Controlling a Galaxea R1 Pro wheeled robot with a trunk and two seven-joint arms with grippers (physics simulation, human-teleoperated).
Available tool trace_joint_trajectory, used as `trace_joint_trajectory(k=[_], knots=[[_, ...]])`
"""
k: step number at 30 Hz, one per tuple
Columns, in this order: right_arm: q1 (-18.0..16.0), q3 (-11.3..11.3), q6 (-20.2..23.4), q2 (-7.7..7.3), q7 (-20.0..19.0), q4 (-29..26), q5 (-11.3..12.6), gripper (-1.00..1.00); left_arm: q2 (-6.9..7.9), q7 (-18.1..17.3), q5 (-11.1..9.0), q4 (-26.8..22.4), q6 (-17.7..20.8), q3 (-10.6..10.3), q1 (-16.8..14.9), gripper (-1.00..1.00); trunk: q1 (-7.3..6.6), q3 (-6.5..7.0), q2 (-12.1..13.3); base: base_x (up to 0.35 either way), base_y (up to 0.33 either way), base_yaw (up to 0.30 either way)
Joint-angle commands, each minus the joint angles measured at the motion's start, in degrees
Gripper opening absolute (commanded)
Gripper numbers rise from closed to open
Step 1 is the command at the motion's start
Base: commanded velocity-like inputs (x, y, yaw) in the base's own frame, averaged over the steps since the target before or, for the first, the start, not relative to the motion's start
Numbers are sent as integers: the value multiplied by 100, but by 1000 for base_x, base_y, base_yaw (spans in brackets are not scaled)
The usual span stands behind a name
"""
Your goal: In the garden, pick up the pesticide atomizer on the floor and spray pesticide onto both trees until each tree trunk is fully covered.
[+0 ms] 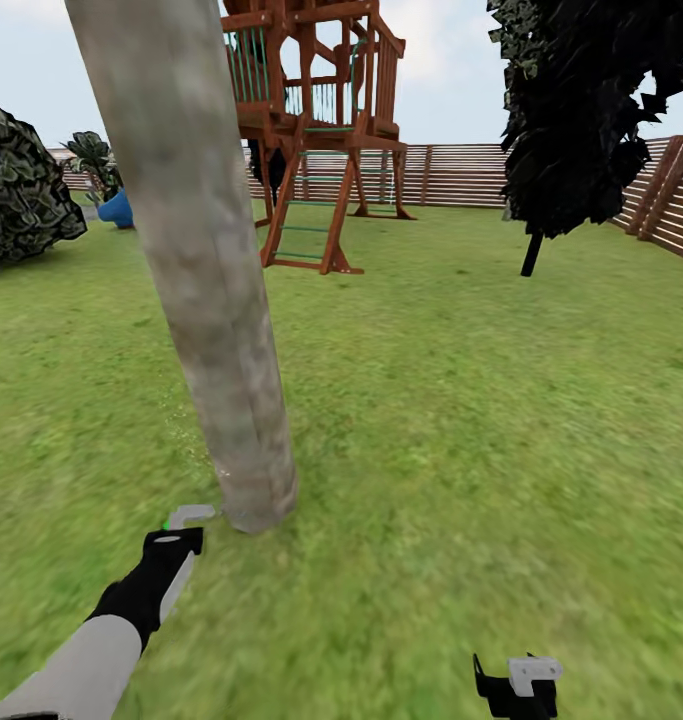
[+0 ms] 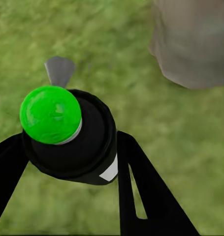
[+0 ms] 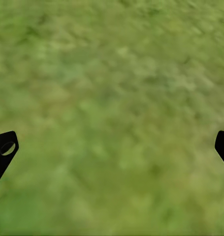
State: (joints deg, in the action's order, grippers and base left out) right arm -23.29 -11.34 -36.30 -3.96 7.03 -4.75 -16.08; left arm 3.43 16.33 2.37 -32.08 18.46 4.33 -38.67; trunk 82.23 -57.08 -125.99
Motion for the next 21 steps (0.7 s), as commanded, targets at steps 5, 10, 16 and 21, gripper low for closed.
trace_joint_trajectory(k=[5, 10, 16, 21], knots=[[0, 0, 0, 0, 3, 0, 0, 100, -560, -14, 34, -60, 43, -30, -80, -100, 0, 0, 0, 0, 0, 2], [0, 0, 0, -4, 9, 0, 0, 100, 2, -225, 41, -59, 158, -34, -275, -100, 0, 0, 0, 0, 0, 0], [0, 0, 0, -9, 9, 0, 0, 100, -329, -544, 53, -69, 299, -244, -517, -100, 0, 0, 0, 0, 0, 0], [0, 0, 0, -9, 9, 0, 0, 100, -121, -868, 53, -72, 583, -265, -565, -100, 0, 0, 0, 0, 0, 0]])
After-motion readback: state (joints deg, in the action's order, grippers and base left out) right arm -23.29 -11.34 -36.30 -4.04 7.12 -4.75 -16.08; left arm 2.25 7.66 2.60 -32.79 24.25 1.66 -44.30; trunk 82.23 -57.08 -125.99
